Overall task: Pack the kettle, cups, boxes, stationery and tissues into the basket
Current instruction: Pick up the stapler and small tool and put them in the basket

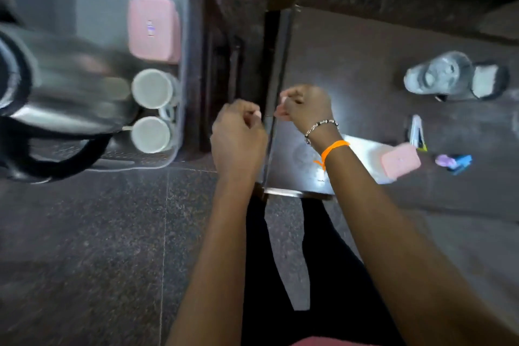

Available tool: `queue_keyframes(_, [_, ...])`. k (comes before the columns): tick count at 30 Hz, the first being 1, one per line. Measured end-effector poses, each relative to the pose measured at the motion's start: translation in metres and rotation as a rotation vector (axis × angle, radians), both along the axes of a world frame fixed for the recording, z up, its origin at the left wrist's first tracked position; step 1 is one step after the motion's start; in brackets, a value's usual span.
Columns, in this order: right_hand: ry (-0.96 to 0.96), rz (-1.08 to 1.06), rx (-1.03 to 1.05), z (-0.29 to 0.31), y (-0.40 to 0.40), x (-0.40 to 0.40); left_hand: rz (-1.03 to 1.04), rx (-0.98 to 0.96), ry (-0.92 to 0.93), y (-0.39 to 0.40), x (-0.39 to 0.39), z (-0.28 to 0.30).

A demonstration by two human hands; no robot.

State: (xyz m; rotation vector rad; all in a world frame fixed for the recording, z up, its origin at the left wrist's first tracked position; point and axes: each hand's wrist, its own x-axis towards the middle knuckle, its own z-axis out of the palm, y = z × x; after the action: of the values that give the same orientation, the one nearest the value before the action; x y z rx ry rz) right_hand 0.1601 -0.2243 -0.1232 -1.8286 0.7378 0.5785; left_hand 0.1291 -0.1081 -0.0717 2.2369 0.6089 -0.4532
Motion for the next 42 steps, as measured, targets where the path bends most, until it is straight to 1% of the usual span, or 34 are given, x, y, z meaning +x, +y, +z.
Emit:
queue_keyframes(4, [0.125,-0.139,-0.057,-0.016,-0.089,-0.064,-0.216,-0.065,0.105,-0.069,-0.038,-0.020])
queue_keyframes(6, [0.158,-0.229,-0.084,-0.021,-0.131,-0.092,-0.333,-0.114,0.163,-0.106,-0.050,-0.031])
queue_keyframes(9, [0.171,-0.362,-0.154,-0.028,-0.187,-0.129,-0.456,-0.170,0.262,-0.154,-0.068,-0.045])
queue_keyframes(14, [0.188,-0.508,-0.379,-0.045,-0.271,-0.177,-0.611,-0.107,0.288,-0.238,-0.090,-0.062])
queue_keyframes(17, [0.235,-0.621,-0.424,-0.058,-0.315,-0.193,-0.708,-0.012,0.287,-0.293,-0.093,-0.072])
queue_keyframes(20, [0.220,-0.638,-0.446,-0.069,-0.334,-0.196,-0.814,0.039,0.197,-0.327,-0.085,-0.083])
queue_keyframes(23, [0.152,-0.589,-0.492,-0.078,-0.349,-0.195,-0.935,0.133,0.128,-0.359,-0.078,-0.098])
queue_keyframes(25, [0.146,-0.524,-0.474,-0.083,-0.354,-0.191,-1.043,0.269,0.130,-0.371,-0.073,-0.111])
queue_keyframes(27, [0.186,-0.444,-0.456,-0.090,-0.362,-0.188,-1.190,0.429,0.144,-0.382,-0.071,-0.123])
queue_keyframes(29, [0.220,-0.395,-0.436,-0.096,-0.366,-0.188,-1.297,0.489,0.191,-0.391,-0.073,-0.133])
queue_keyframes(31, [0.228,-0.380,-0.409,-0.100,-0.369,-0.188,-1.288,0.453,0.258,-0.399,-0.075,-0.143])
queue_keyframes(33, [0.226,-0.371,-0.398,-0.103,-0.370,-0.190,-1.196,0.378,0.286,-0.404,-0.076,-0.150])
queue_keyframes(36, [0.192,-0.381,-0.405,-0.105,-0.372,-0.193,-1.094,0.311,0.238,-0.409,-0.075,-0.152])
queue_keyframes(39, [0.152,-0.457,-0.415,-0.101,-0.374,-0.194,-1.036,0.285,0.164,-0.411,-0.074,-0.145])
queue_keyframes(42, [0.090,-0.495,-0.434,-0.090,-0.369,-0.187,-0.951,0.189,0.090,-0.403,-0.075,-0.133])
